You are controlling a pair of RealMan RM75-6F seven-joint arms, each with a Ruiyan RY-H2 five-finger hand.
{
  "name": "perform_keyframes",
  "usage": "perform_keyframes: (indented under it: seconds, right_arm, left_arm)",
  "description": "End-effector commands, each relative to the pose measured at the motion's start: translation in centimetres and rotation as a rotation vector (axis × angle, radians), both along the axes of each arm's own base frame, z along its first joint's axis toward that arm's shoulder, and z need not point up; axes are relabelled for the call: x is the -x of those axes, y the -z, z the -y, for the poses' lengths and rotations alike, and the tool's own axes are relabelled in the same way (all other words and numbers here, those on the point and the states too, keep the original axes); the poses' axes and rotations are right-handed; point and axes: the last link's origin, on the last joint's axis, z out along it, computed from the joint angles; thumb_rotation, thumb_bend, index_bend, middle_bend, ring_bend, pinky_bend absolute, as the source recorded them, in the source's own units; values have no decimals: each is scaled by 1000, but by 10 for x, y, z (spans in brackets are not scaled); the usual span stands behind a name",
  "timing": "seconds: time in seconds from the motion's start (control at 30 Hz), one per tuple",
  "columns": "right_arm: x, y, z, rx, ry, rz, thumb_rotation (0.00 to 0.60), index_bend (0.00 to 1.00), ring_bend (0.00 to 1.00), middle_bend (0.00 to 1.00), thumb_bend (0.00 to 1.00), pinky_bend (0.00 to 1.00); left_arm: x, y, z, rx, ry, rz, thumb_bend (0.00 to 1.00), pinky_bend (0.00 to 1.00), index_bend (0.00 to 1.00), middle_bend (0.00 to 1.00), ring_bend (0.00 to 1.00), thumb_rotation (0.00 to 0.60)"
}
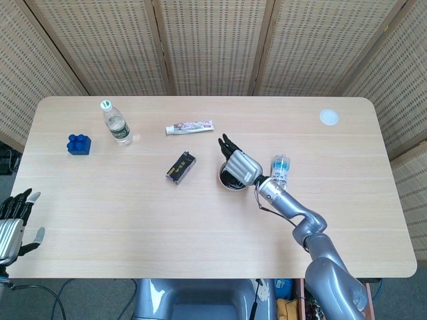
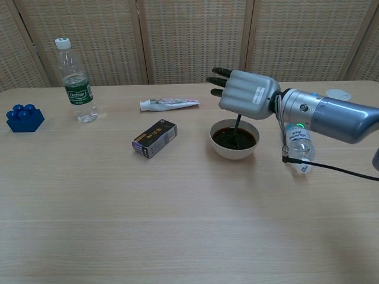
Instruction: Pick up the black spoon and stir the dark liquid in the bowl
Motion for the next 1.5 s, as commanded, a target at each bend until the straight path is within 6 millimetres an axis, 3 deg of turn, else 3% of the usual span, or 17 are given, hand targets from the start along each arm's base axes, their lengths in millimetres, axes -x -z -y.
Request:
perform_keyframes:
  seconds: [0.03, 0.63, 1.13, 1.5]
  right_arm:
    - [0, 3, -3, -11, -7, 3, 600, 666, 29, 279, 664, 0]
    - [13, -7, -4, -7, 1, 13, 600, 672, 29, 279, 663, 0]
    - [2, -10, 9, 17, 6, -20, 600, 672, 29, 279, 664, 0]
    - [2, -1, -1, -17, -6, -4, 600, 672, 29, 279, 664, 0]
  left_arm:
    - [0, 0, 0, 1, -1, 1, 440, 0, 0, 0, 0, 600]
    - [-2, 3, -1, 8, 12, 5, 439, 0, 0, 0, 0, 600]
    - [0, 4, 0, 10, -2, 3, 440, 0, 0, 0, 0, 600]
    - [2, 3, 2, 7, -5, 7, 439, 0, 0, 0, 0, 600]
